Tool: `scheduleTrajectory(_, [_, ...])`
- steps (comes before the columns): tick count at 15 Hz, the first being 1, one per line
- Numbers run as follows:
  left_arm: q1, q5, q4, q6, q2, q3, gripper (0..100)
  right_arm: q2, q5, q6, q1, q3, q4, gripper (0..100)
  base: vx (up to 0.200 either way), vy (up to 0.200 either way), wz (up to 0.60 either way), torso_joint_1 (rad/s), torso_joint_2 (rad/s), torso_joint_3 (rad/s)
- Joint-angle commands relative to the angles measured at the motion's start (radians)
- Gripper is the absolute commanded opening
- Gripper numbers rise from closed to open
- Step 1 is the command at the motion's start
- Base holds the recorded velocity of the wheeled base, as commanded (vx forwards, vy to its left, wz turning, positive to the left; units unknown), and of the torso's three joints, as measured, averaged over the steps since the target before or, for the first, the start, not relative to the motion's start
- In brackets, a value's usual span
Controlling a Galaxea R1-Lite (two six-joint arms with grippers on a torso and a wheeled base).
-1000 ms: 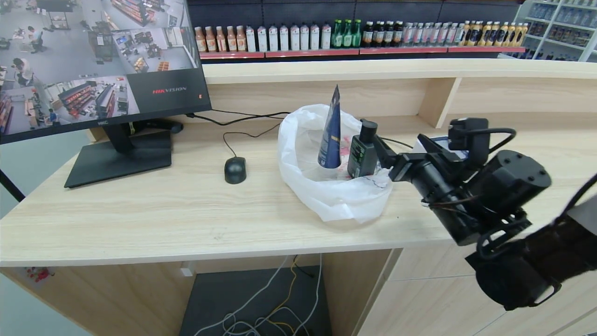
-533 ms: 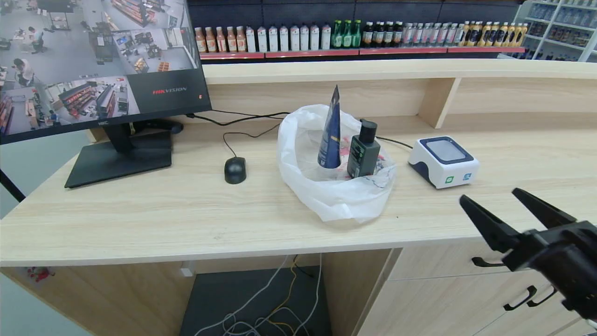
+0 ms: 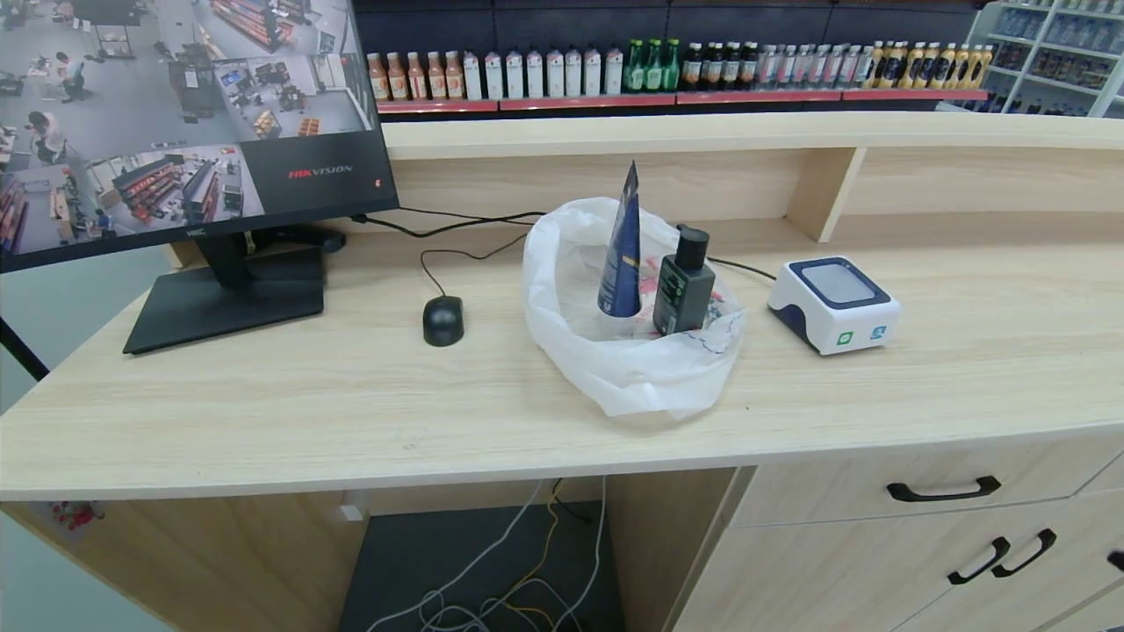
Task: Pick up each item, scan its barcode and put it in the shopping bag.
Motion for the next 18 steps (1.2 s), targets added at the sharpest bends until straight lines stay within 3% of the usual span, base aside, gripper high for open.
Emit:
scheduleTrajectory(1, [0.0, 0.0, 0.0, 0.0, 0.0, 0.0, 100, -0.344, 0.066, -0.057, 0.015, -0.056, 0.282, 100, 0.0, 0.0, 0.0, 0.0, 0.0, 0.0])
scheduleTrajectory(2, [0.0, 0.0, 0.0, -0.001, 0.0, 0.0, 100, -0.405, 0.091, -0.091, 0.014, -0.03, 0.368, 100, 0.0, 0.0, 0.0, 0.0, 0.0, 0.0])
scheduleTrajectory(8, [0.0, 0.0, 0.0, 0.0, 0.0, 0.0, 100, -0.352, 0.086, -0.079, -0.011, 0.017, 0.357, 100, 0.0, 0.0, 0.0, 0.0, 0.0, 0.0])
scheduleTrajectory(9, [0.0, 0.0, 0.0, 0.0, 0.0, 0.0, 100, -0.318, 0.077, -0.1, -0.054, 0.03, 0.337, 100, 0.0, 0.0, 0.0, 0.0, 0.0, 0.0])
scheduleTrajectory(12, [-0.001, 0.0, 0.0, 0.002, 0.0, 0.0, 100, -0.256, 0.074, -0.099, -0.352, 0.046, 0.308, 100, 0.0, 0.0, 0.0, 0.0, 0.0, 0.0])
scheduleTrajectory(16, [0.0, 0.0, 0.0, 0.0, 0.0, 0.0, 100, -0.365, 0.056, -0.019, -0.376, 0.052, 0.294, 100, 0.0, 0.0, 0.0, 0.0, 0.0, 0.0])
scheduleTrajectory(18, [0.0, 0.0, 0.0, 0.0, 0.0, 0.0, 100, -0.362, -0.046, 0.021, -0.376, 0.066, 0.253, 100, 0.0, 0.0, 0.0, 0.0, 0.0, 0.0])
